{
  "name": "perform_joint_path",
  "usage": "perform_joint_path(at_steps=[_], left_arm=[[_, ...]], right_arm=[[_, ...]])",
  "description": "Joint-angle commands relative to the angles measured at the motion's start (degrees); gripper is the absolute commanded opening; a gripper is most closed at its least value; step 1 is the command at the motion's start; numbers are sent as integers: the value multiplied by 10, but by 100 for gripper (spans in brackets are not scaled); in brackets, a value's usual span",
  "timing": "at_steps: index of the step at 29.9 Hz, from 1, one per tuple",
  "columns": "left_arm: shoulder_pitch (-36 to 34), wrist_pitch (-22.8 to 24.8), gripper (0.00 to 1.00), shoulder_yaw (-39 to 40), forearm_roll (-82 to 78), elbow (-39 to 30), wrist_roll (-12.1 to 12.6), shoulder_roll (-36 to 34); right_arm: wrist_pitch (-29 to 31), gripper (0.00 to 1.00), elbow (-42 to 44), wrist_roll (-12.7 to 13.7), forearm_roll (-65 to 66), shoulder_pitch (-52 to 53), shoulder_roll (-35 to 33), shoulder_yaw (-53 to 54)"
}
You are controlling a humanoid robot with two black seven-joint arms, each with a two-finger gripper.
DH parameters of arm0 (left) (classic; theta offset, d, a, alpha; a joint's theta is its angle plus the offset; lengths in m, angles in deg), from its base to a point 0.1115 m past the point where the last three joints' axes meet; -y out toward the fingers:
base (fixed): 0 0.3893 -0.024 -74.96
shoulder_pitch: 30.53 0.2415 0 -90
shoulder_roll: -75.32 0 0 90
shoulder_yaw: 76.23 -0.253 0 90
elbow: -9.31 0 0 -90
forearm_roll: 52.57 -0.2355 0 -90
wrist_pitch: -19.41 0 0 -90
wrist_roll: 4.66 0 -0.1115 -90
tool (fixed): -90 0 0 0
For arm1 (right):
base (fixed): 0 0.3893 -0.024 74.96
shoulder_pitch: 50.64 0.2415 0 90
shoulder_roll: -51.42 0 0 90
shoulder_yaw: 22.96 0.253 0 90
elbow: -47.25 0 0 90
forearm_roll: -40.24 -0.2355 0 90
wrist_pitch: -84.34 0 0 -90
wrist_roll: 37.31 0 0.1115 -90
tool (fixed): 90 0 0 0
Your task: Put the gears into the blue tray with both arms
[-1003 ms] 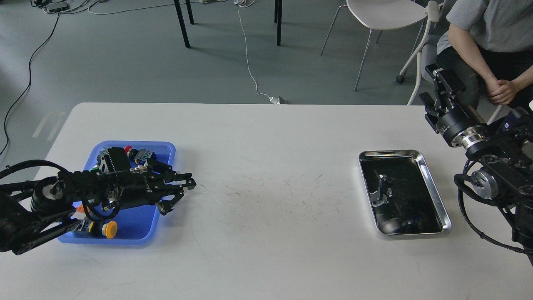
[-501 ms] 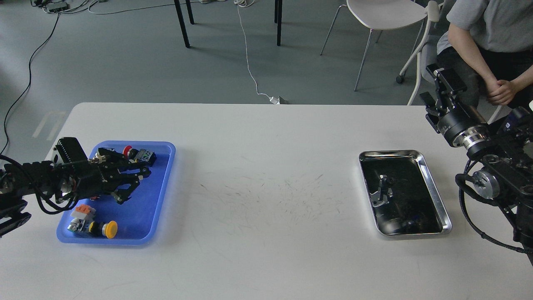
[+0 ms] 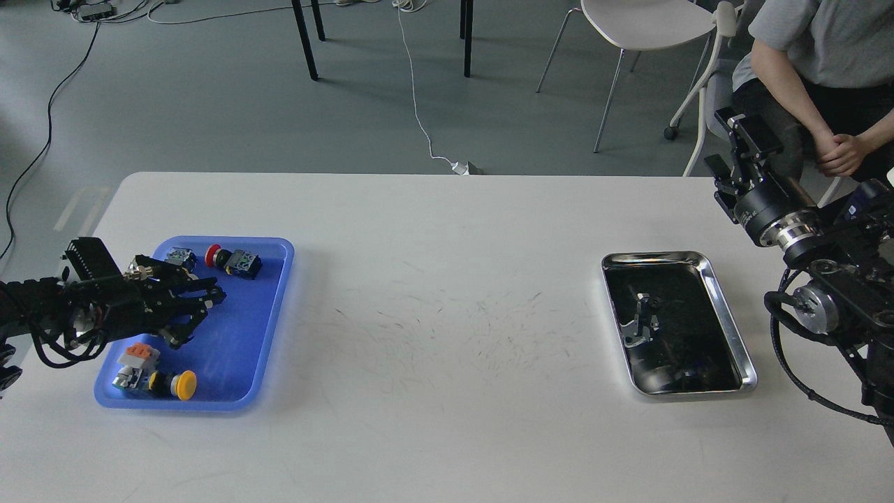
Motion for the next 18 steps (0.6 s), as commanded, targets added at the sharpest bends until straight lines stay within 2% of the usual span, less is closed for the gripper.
perform_joint_path(at_steps=[1, 18], left_arm=[[18, -11, 12, -1, 0, 0, 0, -1], [48, -30, 14, 0, 3, 9, 0, -2]], right_arm=[[0, 94, 0, 0, -1, 2, 0, -9], [0, 94, -1, 0, -1, 2, 1, -12]])
